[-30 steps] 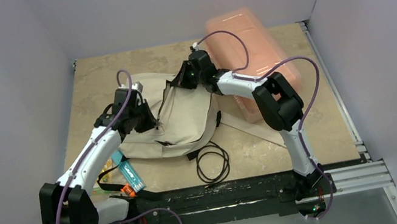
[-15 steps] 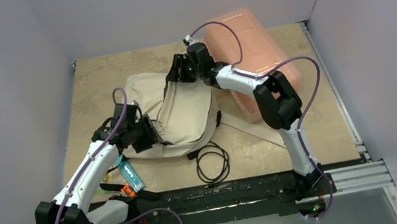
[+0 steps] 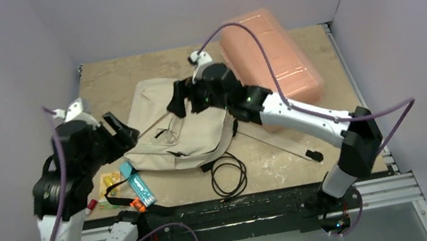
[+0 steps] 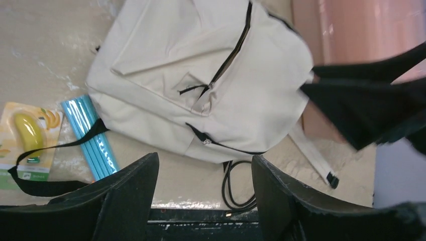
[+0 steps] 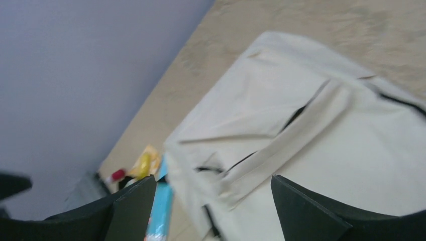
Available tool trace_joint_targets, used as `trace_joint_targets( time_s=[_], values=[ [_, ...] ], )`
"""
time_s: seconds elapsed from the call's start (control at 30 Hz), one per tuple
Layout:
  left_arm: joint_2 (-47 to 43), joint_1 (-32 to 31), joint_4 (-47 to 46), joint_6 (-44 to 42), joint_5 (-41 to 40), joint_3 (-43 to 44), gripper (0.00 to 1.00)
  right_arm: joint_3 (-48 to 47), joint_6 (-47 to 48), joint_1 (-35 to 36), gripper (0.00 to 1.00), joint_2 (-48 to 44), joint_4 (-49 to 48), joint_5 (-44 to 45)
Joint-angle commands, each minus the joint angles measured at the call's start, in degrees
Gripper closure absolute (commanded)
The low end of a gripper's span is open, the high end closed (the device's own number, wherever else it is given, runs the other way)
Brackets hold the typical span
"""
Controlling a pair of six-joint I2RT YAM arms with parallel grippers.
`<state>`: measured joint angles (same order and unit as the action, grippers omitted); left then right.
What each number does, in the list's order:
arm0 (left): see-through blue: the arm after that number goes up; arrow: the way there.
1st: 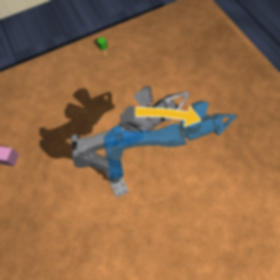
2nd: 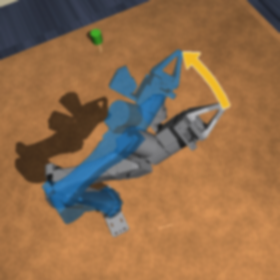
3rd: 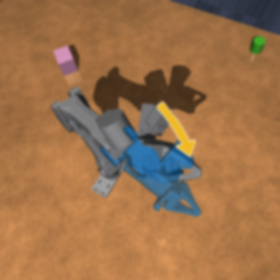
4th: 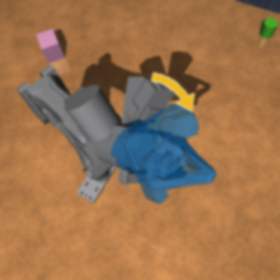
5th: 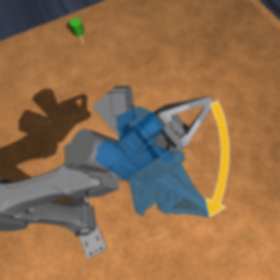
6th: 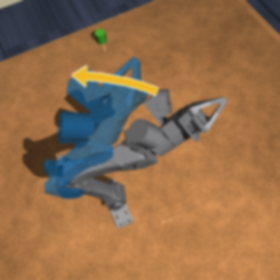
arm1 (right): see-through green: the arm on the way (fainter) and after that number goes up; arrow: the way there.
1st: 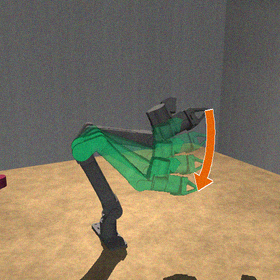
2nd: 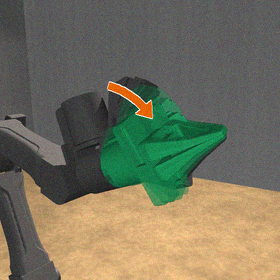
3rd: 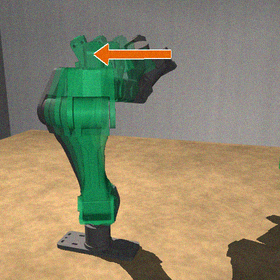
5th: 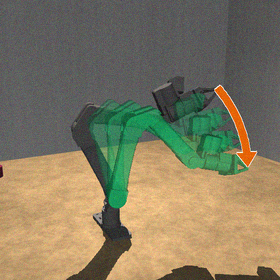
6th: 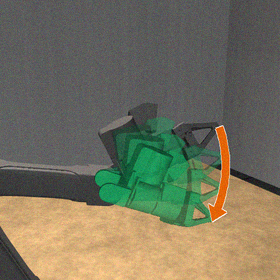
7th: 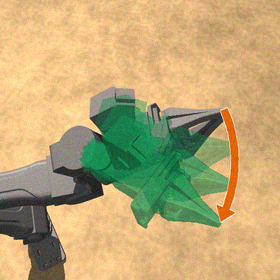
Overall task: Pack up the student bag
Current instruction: Unzip the student bag at the center of the board, then pick up the stationery from the center of the board.
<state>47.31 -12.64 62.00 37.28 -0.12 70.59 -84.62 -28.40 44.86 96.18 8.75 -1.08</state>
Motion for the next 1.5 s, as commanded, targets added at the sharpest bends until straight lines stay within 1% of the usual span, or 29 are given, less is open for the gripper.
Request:
trace_joint_targets(
  time_s=[0.0,0.03,0.1,0.13,0.2,0.3,0.4,0.47,0.53,0.63,0.73,1.0,1.07,1.13,1.23,1.3,1.4,1.47],
  values=[
    [-5.4,0.3,11.0,-2.1,-9.0,9.9,0.34,9.2,-8.9,14.7,0.13,-7.2,-6.2,8.9],
    [-5.9,0.3,11.8,-2.2,-9.1,11.1,0.35,11.0,-10.4,16.3,0.14,-7.3,-7.5,10.1],
    [-7.1,0.3,11.8,-3.0,-6.9,12.4,0.35,12.5,-14.7,21.9,0.18,-5.8,-10.4,12.7],
    [-7.6,0.3,11.7,-3.2,-5.6,12.6,0.35,12.5,-15.3,24.2,0.21,-4.4,-12.0,14.4],
    [-8.6,0.3,11.4,-3.5,-3.3,12.4,0.35,11.4,-16.0,28.6,0.22,-0.2,-15.5,15.6],
    [-9.5,0.3,10.7,-4.3,-0.3,11.3,0.35,3.0,-16.7,32.7,0.22,9.8,-11.4,18.0],
    [-9.3,0.3,11.9,-5.3,1.5,10.7,0.35,-3.8,-17.6,34.8,0.21,18.1,-8.3,20.2],
    [-9.3,0.3,13.1,-5.6,0.7,10.7,0.35,-8.5,-18.0,35.0,0.20,22.8,-4.7,21.9],
    [-9.8,0.3,13.9,-6.2,0.3,10.7,0.35,-12.6,-17.2,35.0,0.19,26.4,-2.5,21.9],
    [-11.6,0.3,14.7,-7.5,-3.6,10.7,0.35,-14.8,-14.6,35.1,0.19,29.4,-2.7,23.9],
    [-12.9,0.3,15.0,-8.7,-5.3,10.8,0.35,-17.2,-13.4,35.0,0.18,31.8,-2.4,24.5],
    [-13.3,0.3,14.7,-8.0,-3.2,10.9,0.35,-29.4,-8.6,35.0,0.17,41.2,3.1,27.6],
    [-13.2,0.3,14.4,-7.9,-2.7,10.8,0.35,-30.9,-8.6,35.0,0.17,42.6,3.3,28.9],
    [-13.0,0.3,14.4,-7.7,-2.4,10.8,0.35,-32.7,-5.1,35.0,0.17,44.0,4.1,31.2],
    [-13.1,0.3,14.3,-7.4,-1.8,10.5,0.35,-34.2,-4.9,35.0,0.19,46.2,5.6,30.8],
    [-13.2,0.3,14.3,-7.4,-1.7,10.2,0.35,-34.1,-2.5,35.0,0.20,47.2,4.9,32.1],
    [-13.6,0.3,14.1,-7.4,-1.8,10.0,0.35,-35.5,-1.5,35.0,0.21,49.1,7.2,32.1],
    [-13.6,0.3,14.2,-7.4,-1.6,10.1,0.35,-34.5,-0.4,34.9,0.25,49.4,7.5,31.8]
  ],
)
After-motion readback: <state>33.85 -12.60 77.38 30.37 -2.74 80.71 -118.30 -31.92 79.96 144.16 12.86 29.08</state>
